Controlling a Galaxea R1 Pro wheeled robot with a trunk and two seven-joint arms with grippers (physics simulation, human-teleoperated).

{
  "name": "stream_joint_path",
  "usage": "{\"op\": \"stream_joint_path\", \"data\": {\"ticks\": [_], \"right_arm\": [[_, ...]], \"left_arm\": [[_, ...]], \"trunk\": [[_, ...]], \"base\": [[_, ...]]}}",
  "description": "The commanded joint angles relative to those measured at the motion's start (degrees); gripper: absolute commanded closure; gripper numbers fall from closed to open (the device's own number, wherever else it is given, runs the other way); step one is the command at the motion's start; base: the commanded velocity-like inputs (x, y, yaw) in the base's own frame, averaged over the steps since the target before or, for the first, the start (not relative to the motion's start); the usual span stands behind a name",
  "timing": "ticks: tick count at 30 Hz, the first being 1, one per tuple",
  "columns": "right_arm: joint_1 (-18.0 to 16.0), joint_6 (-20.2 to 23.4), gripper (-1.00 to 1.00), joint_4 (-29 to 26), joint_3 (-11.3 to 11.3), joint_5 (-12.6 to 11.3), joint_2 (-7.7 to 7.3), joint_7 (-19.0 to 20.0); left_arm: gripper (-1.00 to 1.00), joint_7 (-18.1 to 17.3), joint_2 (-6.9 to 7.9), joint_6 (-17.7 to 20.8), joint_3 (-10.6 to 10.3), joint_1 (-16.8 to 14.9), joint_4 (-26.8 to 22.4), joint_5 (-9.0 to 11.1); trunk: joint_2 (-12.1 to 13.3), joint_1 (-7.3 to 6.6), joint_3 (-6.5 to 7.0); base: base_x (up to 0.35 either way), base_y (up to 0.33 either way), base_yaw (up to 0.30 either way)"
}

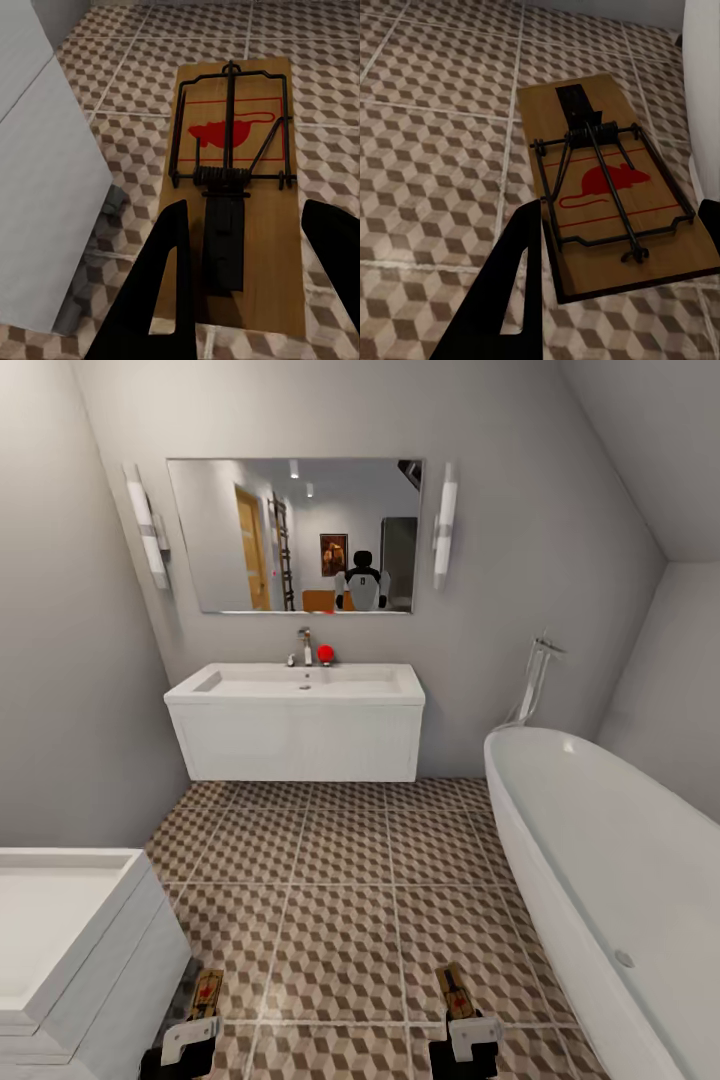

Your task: Take the four mousetraps from the cabinet in the bathroom and place them on the bathroom floor. Make sure all four end up on the same floor surface, and ensure that at least two of them are either under or directly next to the same bathroom sink.

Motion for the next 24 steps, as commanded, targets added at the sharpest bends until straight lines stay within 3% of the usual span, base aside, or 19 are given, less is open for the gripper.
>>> {"op": "stream_joint_path", "data": {"ticks": [1,24], "right_arm": [[-0.04,0.03,1.0,0.06,0.16,0.47,0.0,-0.58],[-0.04,0.03,1.0,0.06,0.16,0.47,0.0,-0.58]], "left_arm": [[1.0,0.59,-0.03,-0.16,-0.37,-0.05,0.12,-0.37],[1.0,0.59,-0.03,-0.16,-0.37,-0.06,0.12,-0.37]], "trunk": [[-0.03,0.03,-0.06],[-0.03,0.03,-0.06]], "base": [[0.342,0.0,0.0],[0.342,0.0,0.012]]}}
